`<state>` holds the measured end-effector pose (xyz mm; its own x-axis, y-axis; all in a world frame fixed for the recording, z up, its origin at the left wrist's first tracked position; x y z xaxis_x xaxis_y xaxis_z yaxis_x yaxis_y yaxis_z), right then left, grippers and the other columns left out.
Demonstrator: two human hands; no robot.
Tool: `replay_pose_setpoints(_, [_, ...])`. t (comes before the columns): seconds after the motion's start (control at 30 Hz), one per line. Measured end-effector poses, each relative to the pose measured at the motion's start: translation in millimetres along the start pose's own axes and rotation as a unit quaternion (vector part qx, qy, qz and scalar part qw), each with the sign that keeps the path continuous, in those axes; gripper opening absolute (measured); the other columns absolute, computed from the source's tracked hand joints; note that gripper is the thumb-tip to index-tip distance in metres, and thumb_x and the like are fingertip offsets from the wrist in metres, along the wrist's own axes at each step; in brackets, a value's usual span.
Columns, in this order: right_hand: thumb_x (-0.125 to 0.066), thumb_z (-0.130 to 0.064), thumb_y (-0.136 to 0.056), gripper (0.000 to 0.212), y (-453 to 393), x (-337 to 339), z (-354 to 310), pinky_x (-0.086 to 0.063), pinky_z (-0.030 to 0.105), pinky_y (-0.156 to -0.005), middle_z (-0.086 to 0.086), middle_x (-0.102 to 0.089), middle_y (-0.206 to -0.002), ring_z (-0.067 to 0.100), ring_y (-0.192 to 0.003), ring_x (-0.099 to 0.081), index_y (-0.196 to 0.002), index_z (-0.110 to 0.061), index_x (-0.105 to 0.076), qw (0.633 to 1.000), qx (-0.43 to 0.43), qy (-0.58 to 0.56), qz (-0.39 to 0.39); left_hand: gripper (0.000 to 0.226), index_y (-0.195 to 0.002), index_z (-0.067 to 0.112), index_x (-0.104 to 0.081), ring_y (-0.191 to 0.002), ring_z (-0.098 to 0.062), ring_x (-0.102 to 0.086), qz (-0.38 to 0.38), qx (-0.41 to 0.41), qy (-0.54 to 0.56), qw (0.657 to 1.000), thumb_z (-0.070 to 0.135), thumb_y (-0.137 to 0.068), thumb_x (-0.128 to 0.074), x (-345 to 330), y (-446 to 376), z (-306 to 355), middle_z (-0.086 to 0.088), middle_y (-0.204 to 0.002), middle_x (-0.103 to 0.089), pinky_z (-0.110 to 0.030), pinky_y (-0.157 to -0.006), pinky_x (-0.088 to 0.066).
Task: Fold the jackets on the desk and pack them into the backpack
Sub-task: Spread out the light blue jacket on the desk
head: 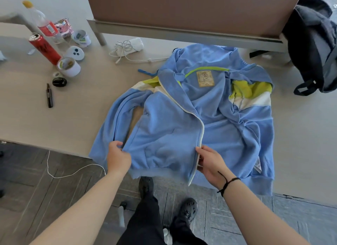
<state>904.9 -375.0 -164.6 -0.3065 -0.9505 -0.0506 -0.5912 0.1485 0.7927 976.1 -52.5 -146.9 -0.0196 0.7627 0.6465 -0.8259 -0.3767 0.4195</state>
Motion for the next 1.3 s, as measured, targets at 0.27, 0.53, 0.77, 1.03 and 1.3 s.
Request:
replay_pose_setpoints(0.27, [-0.061,-0.023,-0.092,0.027,7.8,23.4,-9.0,-0.050,0.033,-0.070,-0.005,-0.064,-0.084,0.016,-0.079,-0.063,-0.117,-0.018,-0.052,0.950,0.087,0.257,0.156,0.043,-0.141,0.013,-0.047,-0.121,-0.028,-0.054,-0.068,-0.010,-0.087,0.994,0.016,-0.099,-0.054,-1.3,1.2,-6.7,-0.011,-0.140,-0.051,-0.038,-0.093,-0.045])
replay_pose_setpoints(0.53, [-0.061,-0.026,-0.094,0.047,7.7,-16.9,-66.3,-0.045,0.037,-0.091,0.006,-0.052,-0.133,0.025,-0.117,-0.054,-0.138,-0.016,-0.047,0.886,0.198,0.395,0.143,0.042,-0.139,0.016,-0.049,-0.126,-0.021,-0.050,-0.012,-0.084,-0.064,0.994,0.018,-0.098,-0.058,33.6,-18.9,33.7,-0.008,-0.140,-0.051,-0.032,-0.097,-0.039])
replay_pose_setpoints(0.77, [-0.060,-0.034,-0.097,0.034,-21.2,-110.4,-101.3,-0.042,0.025,-0.082,-0.005,-0.059,-0.127,0.013,-0.117,-0.056,-0.129,-0.024,-0.052,0.860,0.245,0.445,0.048,0.049,-0.138,0.021,-0.049,-0.112,-0.025,-0.056,0.006,-0.030,-0.085,0.996,0.006,-0.091,-0.053,62.7,-102.9,27.8,-0.005,-0.134,-0.056,-0.038,-0.085,-0.045])
replay_pose_setpoints(1.03, [-0.060,-0.042,-0.096,0.053,-55.8,-270.2,-114.7,-0.038,0.036,-0.111,-0.003,-0.042,-0.152,0.019,-0.131,-0.046,-0.145,-0.028,-0.044,0.742,0.316,0.585,-0.087,0.046,-0.140,0.027,-0.044,-0.111,-0.024,-0.060,-0.128,-0.055,-0.102,0.985,0.012,-0.097,-0.047,49.6,-155.1,6.7,0.002,-0.123,-0.064,-0.037,-0.090,-0.049])
replay_pose_setpoints(1.3, [-0.059,-0.065,-0.087,0.087,-99.2,-314.0,-125.5,0.000,0.053,-0.122,-0.004,0.000,-0.168,0.022,-0.155,0.002,-0.157,-0.039,-0.015,0.632,0.326,0.702,-0.032,0.043,-0.135,0.020,-0.047,-0.098,-0.019,-0.050,0.080,-0.078,-0.030,0.993,0.002,-0.096,-0.046,163.2,-239.6,19.5,-0.004,-0.117,-0.057,-0.035,-0.082,-0.040])
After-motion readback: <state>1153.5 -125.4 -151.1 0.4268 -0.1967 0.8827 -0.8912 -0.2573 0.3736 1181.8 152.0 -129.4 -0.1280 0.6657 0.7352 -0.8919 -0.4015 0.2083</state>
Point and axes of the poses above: each hand's wrist, its own y-axis away from the middle knuckle, its own x-axis out of the back of the hand, z = x × y, the point moved 7 cm from there along -y, towards the middle knuckle
